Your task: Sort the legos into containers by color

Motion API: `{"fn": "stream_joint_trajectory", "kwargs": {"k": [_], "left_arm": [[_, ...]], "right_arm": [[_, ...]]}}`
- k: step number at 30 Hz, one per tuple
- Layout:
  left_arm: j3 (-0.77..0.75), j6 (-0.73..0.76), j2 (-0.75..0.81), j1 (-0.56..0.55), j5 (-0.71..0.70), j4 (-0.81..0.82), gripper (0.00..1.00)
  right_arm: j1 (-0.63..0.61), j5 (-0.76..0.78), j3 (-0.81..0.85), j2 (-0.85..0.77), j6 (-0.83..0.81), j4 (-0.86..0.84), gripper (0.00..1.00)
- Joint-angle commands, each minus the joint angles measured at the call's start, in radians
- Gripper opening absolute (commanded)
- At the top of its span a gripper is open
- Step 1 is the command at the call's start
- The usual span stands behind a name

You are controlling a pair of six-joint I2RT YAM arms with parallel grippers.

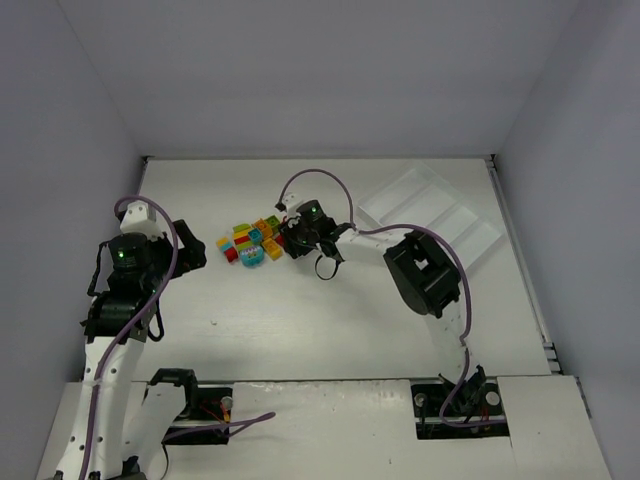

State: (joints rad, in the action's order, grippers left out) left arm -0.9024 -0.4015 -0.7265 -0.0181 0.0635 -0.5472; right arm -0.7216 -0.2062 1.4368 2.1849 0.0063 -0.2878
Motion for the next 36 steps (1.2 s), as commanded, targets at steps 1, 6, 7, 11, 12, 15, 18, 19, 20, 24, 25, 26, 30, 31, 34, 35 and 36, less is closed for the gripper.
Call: {"fn": "stream_joint_trajectory", "kwargs": {"k": [1,6,7,11,12,15,18,19,20,24,25,26,30,31,34,35,36], "left_arm": [[-0.021,-0.008,-0.01,0.007,0.013,0.066,0.92],[-0.021,-0.008,-0.008,0.007,0.013,0.066,0.92],[-0.021,-0.01,-0.007,0.009,0.015,0.066,0.92],[-0.021,-0.011,-0.008,0.007,0.019,0.066,0.92],[-0.023,-0.011,-0.011,0.007,0.021,0.064,0.92],[-0.024,-0.013,-0.01,0.007,0.028,0.064,0.92],[-0.024,-0.014,-0.008,0.007,0.03,0.064,0.92],[-0.024,-0.016,-0.008,0.007,0.03,0.064,0.92],[-0.024,-0.016,-0.008,0.007,0.032,0.063,0.92],[-0.023,-0.017,-0.005,0.007,0.033,0.063,0.92],[-0.023,-0.017,-0.005,0.007,0.035,0.062,0.92],[-0.023,-0.019,-0.007,0.007,0.038,0.062,0.92],[-0.023,-0.02,-0.007,0.007,0.039,0.059,0.93],[-0.023,-0.02,-0.005,0.007,0.042,0.059,0.92],[-0.021,-0.022,-0.007,0.007,0.047,0.061,0.92],[-0.023,-0.022,-0.007,0.009,0.047,0.062,0.92],[-0.021,-0.023,-0.005,0.007,0.047,0.062,0.92]], "right_arm": [[-0.007,0.054,-0.047,-0.054,0.001,0.018,0.11],[-0.001,0.186,-0.176,-0.212,0.023,-0.004,0.01],[0.002,0.214,-0.197,-0.243,0.035,-0.004,0.0],[0.068,0.372,-0.308,-0.428,0.144,0.027,0.0],[0.086,0.392,-0.329,-0.459,0.162,0.038,0.0],[0.193,0.438,-0.412,-0.59,0.236,0.082,0.0],[0.292,0.467,-0.483,-0.71,0.291,0.125,0.0],[0.363,0.467,-0.502,-0.735,0.299,0.154,0.0],[0.404,0.47,-0.507,-0.754,0.31,0.171,0.0],[0.585,0.488,-0.53,-0.816,0.365,0.236,0.0],[0.618,0.485,-0.535,-0.818,0.383,0.248,0.0],[0.681,0.479,-0.542,-0.818,0.389,0.254,0.0],[0.801,0.43,-0.552,-0.784,0.412,0.266,0.0],[0.817,0.426,-0.55,-0.775,0.417,0.266,0.0],[0.853,0.401,-0.546,-0.734,0.425,0.268,0.0],[0.861,0.398,-0.544,-0.717,0.432,0.268,0.0],[0.866,0.399,-0.546,-0.711,0.435,0.268,0.02]]}}
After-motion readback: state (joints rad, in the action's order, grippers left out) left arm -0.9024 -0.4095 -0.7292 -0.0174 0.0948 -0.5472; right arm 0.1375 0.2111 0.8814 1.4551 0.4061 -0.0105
